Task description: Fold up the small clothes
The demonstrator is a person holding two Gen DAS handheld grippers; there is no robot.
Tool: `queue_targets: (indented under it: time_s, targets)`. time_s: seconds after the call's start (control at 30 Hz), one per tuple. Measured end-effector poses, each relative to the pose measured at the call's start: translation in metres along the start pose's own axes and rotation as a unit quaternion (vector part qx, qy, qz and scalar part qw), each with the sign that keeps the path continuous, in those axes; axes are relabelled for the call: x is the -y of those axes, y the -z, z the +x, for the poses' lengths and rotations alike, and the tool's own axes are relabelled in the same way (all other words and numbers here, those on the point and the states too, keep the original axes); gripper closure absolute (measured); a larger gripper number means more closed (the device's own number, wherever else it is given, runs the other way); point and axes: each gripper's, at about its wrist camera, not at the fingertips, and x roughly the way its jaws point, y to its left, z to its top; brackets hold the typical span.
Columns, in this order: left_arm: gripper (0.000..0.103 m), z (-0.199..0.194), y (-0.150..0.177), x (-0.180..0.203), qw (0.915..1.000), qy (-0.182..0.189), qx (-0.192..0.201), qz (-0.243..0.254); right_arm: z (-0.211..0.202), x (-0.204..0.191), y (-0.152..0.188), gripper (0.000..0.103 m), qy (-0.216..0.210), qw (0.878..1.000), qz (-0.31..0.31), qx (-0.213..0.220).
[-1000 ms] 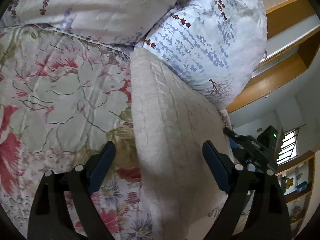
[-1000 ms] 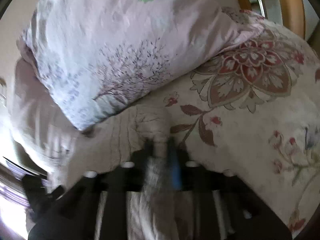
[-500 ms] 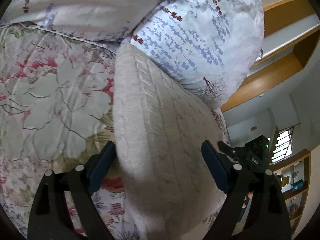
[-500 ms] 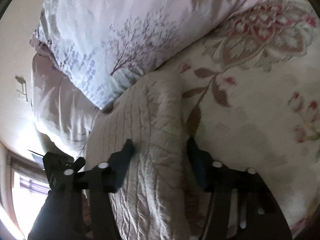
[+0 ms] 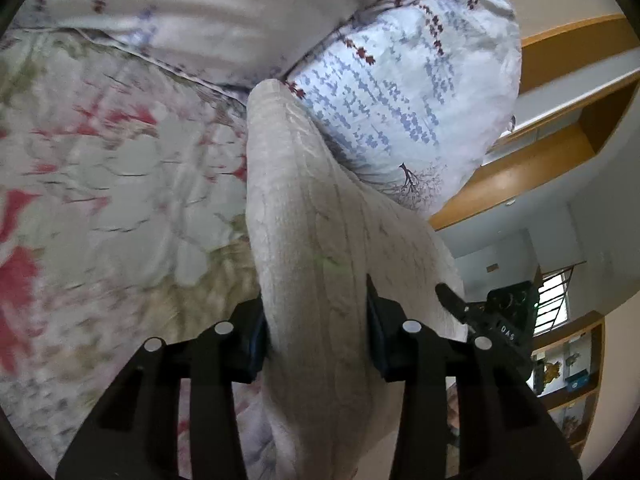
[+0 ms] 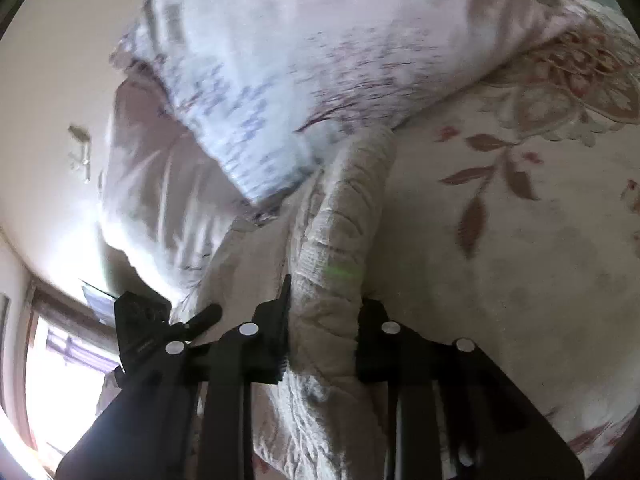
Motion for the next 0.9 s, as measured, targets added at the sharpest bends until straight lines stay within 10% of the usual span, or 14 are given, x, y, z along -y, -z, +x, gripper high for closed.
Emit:
queue_targets:
  time_s: [0.47, 0.63, 0.9]
  targets:
    - [0.063, -0.099, 0.001, -0.046, 0.9958, -0.075, 0.044, 0.028, 0.076, -0.061, 0.035, 0.083, -0.008, 0.995, -0.071, -0.066]
    - [0.048, -0.093, 0.005, -0.068, 0.9949, -0.088, 0.048, 0.005, 0.082, -0.054, 0.037, 0.072, 0.014, 0.995, -0.058, -0.075]
    - [0.038, -0.132, 0.030, -0.016, 0.9682, -0.157, 0.136, 0.139, 0.045, -0.055, 0.047, 0.070, 0.021, 0.995, -0.081, -0.049]
